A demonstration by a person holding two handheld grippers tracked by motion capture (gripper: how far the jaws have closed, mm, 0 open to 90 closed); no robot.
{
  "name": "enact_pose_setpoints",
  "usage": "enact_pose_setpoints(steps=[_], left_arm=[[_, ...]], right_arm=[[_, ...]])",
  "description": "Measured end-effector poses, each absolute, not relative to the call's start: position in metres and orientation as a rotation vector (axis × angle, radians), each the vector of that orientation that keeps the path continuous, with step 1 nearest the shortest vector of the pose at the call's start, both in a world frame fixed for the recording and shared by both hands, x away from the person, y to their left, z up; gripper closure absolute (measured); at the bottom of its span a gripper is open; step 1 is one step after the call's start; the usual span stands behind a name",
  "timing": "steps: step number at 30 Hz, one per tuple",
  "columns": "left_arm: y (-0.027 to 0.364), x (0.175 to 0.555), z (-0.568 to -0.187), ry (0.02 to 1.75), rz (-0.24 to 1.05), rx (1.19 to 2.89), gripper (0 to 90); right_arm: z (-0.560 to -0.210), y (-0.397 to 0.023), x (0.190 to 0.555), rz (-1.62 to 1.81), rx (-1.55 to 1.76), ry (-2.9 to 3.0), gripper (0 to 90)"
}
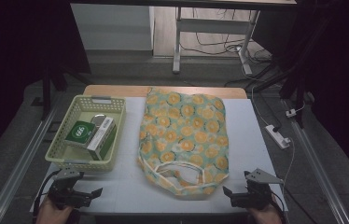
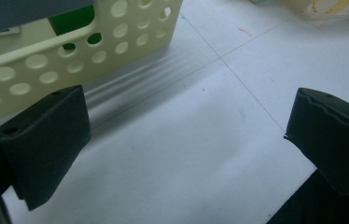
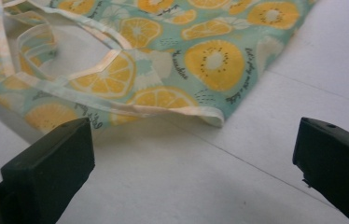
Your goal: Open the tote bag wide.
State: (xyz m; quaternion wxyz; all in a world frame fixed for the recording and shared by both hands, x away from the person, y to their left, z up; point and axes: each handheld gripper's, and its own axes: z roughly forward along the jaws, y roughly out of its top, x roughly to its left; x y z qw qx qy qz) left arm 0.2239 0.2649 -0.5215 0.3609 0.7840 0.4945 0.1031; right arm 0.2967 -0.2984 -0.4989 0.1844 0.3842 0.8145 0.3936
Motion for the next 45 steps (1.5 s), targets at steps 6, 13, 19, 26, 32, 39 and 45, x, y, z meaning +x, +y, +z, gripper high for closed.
enact_pose_setpoints(steps=[6,13,19,26,32,39,45], left_arm=[[0.264,0.224,-0.521,1.268,0.263,2.028,0.0],[0.262,0.227,-0.521,1.259,0.257,2.024,0.0],[0.260,0.227,-0.522,1.257,0.260,2.048,0.0],[0.259,0.227,-0.522,1.254,0.258,2.054,0.0],[0.261,0.227,-0.521,1.249,0.255,2.041,0.5],[0.260,0.226,-0.521,1.241,0.258,2.047,0.3],[0.260,0.227,-0.522,1.243,0.251,2.045,0.1]], right_arm=[[-0.499,-0.297,0.296,1.116,1.058,2.321,0.0],[-0.499,-0.296,0.297,1.109,1.055,2.347,0.0],[-0.500,-0.296,0.298,1.108,1.051,2.362,0.0],[-0.499,-0.295,0.298,1.104,1.038,2.372,0.0],[-0.496,-0.292,0.296,1.106,0.998,2.382,0.0],[-0.493,-0.283,0.294,1.129,0.927,2.390,0.0],[-0.491,-0.278,0.293,1.149,0.882,2.404,0.0]])
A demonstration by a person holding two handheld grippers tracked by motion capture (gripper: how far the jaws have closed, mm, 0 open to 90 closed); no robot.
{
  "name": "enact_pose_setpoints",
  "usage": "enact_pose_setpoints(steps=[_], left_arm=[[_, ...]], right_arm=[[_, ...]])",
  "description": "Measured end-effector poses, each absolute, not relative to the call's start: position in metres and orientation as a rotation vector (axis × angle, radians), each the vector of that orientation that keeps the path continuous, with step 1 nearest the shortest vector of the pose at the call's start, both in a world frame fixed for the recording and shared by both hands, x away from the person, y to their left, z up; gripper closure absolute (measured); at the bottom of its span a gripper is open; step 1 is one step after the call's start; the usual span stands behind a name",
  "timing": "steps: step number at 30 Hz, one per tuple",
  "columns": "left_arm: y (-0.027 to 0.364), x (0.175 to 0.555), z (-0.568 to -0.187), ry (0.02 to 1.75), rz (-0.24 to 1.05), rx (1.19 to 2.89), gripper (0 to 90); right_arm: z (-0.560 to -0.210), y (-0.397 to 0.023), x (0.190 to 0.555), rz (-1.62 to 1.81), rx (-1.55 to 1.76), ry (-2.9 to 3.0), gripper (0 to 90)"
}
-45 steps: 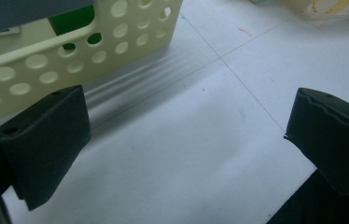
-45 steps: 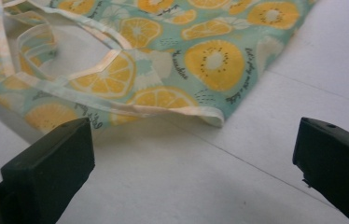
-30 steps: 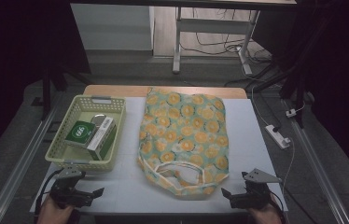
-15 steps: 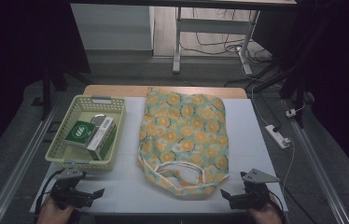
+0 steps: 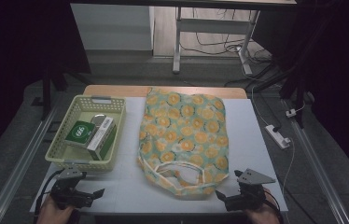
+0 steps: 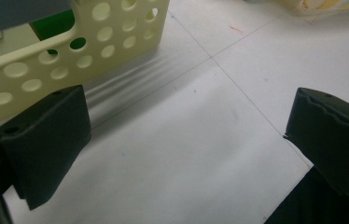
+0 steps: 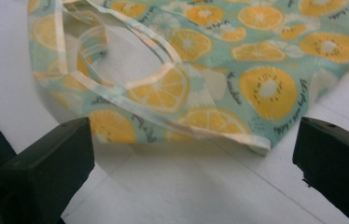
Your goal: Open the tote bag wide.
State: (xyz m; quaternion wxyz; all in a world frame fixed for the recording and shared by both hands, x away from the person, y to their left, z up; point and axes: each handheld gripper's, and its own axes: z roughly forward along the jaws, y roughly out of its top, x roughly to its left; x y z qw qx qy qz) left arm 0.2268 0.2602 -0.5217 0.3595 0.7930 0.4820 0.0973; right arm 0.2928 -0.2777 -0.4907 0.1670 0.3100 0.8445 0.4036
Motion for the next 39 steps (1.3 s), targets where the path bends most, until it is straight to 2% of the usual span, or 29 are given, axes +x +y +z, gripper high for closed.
enact_pose_setpoints(steps=[39], left_arm=[[0.260,0.229,-0.523,1.250,0.232,2.054,0.0]], right_arm=[[-0.479,-0.206,0.302,1.181,0.738,2.578,0.0]])
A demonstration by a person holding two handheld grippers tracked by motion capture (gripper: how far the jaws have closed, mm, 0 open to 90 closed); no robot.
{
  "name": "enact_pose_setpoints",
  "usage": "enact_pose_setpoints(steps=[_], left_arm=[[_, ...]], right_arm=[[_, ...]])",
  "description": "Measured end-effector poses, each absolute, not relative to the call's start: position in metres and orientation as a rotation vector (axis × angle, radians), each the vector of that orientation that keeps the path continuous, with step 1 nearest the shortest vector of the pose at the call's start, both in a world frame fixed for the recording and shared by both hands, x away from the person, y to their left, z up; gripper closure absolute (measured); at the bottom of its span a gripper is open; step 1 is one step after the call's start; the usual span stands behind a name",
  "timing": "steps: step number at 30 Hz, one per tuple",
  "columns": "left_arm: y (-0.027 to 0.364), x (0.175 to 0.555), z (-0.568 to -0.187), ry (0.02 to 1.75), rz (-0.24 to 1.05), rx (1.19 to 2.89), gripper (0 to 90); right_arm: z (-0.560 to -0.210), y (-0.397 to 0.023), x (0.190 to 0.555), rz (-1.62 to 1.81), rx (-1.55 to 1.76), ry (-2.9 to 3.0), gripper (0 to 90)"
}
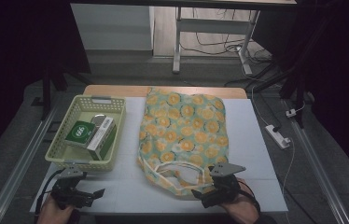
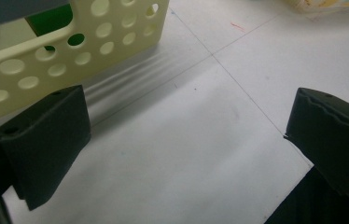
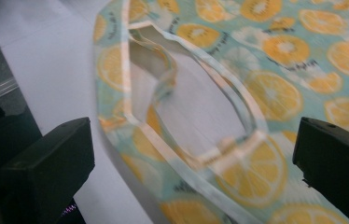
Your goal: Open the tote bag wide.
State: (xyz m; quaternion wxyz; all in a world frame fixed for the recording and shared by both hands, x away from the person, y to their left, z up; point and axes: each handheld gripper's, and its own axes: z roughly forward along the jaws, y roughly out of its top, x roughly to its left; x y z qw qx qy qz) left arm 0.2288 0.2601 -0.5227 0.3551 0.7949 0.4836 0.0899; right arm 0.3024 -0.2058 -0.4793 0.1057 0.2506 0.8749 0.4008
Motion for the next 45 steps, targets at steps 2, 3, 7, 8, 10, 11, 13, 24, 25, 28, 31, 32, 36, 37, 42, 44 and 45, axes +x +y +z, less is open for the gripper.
enact_pose_setpoints(steps=[2,3,7,8,10,11,13,24,25,28,31,32,36,37,42,44,45], left_arm=[[0.260,0.229,-0.523,1.250,0.233,2.056,0.0],[0.260,0.229,-0.523,1.250,0.232,2.055,0.0],[0.260,0.229,-0.523,1.252,0.233,2.052,0.0],[0.260,0.229,-0.523,1.253,0.235,2.053,0.0],[0.260,0.229,-0.523,1.254,0.237,2.051,0.0],[0.260,0.229,-0.522,1.255,0.236,2.051,0.0],[0.261,0.229,-0.522,1.256,0.234,2.049,0.0],[0.261,0.229,-0.523,1.257,0.231,2.045,0.0],[0.261,0.229,-0.523,1.257,0.230,2.044,0.0],[0.261,0.229,-0.523,1.258,0.229,2.043,0.0],[0.261,0.229,-0.523,1.257,0.230,2.045,0.0],[0.261,0.229,-0.523,1.258,0.229,2.045,0.0],[0.261,0.229,-0.523,1.257,0.229,2.045,0.0],[0.261,0.229,-0.523,1.257,0.229,2.046,0.0],[0.261,0.229,-0.523,1.256,0.229,2.047,0.0],[0.261,0.229,-0.523,1.256,0.229,2.047,0.0],[0.261,0.229,-0.523,1.256,0.229,2.049,0.0]], right_arm=[[-0.479,-0.198,0.303,1.201,0.726,2.595,0.0],[-0.479,-0.198,0.303,1.201,0.726,2.595,0.0],[-0.480,-0.189,0.303,1.200,0.718,2.622,0.0],[-0.481,-0.186,0.304,1.199,0.710,2.629,0.0],[-0.482,-0.177,0.304,1.190,0.681,2.650,0.0],[-0.482,-0.177,0.304,1.190,0.681,2.650,0.0],[-0.482,-0.171,0.304,1.186,0.663,2.666,0.0],[-0.488,-0.140,0.301,1.160,0.542,2.735,0.0],[-0.488,-0.137,0.300,1.159,0.530,2.740,0.0],[-0.490,-0.128,0.299,1.158,0.506,2.758,0.0],[-0.493,-0.120,0.298,1.159,0.481,2.780,0.0],[-0.494,-0.118,0.297,1.156,0.477,2.788,0.0],[-0.504,-0.110,0.298,1.124,0.461,2.845,5.1],[-0.504,-0.110,0.298,1.124,0.461,2.845,5.1],[-0.517,-0.107,0.301,1.048,0.444,2.896,14.7],[-0.520,-0.109,0.302,1.027,0.452,2.896,28.6],[-0.520,-0.110,0.303,1.018,0.443,2.896,34.3]])
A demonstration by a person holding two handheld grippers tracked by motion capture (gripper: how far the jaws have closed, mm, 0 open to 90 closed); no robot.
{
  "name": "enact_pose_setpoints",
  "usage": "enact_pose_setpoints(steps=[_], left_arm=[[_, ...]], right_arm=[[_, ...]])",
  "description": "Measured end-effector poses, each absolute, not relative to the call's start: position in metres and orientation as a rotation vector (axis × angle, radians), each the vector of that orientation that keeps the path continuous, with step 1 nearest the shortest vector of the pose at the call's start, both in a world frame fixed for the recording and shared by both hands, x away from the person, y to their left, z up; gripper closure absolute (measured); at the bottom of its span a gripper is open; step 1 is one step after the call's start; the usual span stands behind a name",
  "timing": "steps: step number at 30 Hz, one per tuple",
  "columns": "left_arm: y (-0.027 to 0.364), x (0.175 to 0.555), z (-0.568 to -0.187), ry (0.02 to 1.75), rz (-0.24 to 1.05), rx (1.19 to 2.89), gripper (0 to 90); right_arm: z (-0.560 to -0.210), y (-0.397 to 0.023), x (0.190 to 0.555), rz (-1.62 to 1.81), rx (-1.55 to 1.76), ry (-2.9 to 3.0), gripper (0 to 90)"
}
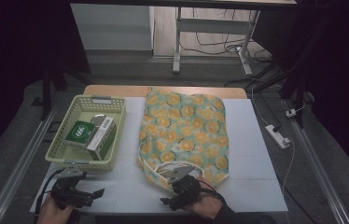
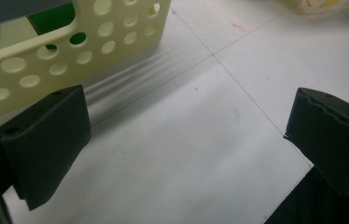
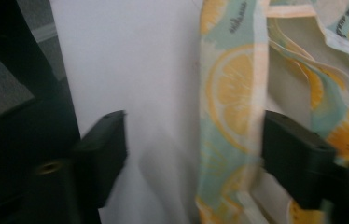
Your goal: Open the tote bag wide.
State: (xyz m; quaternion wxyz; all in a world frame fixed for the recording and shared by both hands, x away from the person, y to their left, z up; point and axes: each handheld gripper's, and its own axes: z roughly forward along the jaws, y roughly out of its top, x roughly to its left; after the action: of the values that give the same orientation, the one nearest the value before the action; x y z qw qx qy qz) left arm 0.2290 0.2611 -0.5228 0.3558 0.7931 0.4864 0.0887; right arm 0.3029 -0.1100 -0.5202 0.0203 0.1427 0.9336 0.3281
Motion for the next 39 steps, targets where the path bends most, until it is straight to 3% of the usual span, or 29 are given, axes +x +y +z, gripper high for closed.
enact_pose_setpoints(steps=[1,2,3,4,8,21,39], left_arm=[[0.261,0.229,-0.523,1.257,0.229,2.048,0.0],[0.261,0.229,-0.523,1.257,0.228,2.049,0.1],[0.261,0.229,-0.523,1.256,0.228,2.048,0.1],[0.261,0.229,-0.523,1.257,0.228,2.050,0.1],[0.261,0.229,-0.523,1.257,0.228,2.052,0.2],[0.261,0.230,-0.523,1.261,0.221,2.046,0.8],[0.262,0.230,-0.523,1.267,0.214,2.036,0.7]], right_arm=[[-0.520,-0.110,0.303,1.018,0.443,2.896,34.3],[-0.521,-0.112,0.304,0.995,0.426,2.899,45.9],[-0.521,-0.112,0.304,0.995,0.426,2.899,45.9],[-0.521,-0.113,0.305,0.980,0.418,2.876,61.3],[-0.515,-0.118,0.309,0.999,0.456,2.868,87.7],[-0.479,-0.131,0.331,1.117,0.494,2.816,89.6],[-0.447,-0.139,0.423,1.080,0.628,2.691,89.6]])
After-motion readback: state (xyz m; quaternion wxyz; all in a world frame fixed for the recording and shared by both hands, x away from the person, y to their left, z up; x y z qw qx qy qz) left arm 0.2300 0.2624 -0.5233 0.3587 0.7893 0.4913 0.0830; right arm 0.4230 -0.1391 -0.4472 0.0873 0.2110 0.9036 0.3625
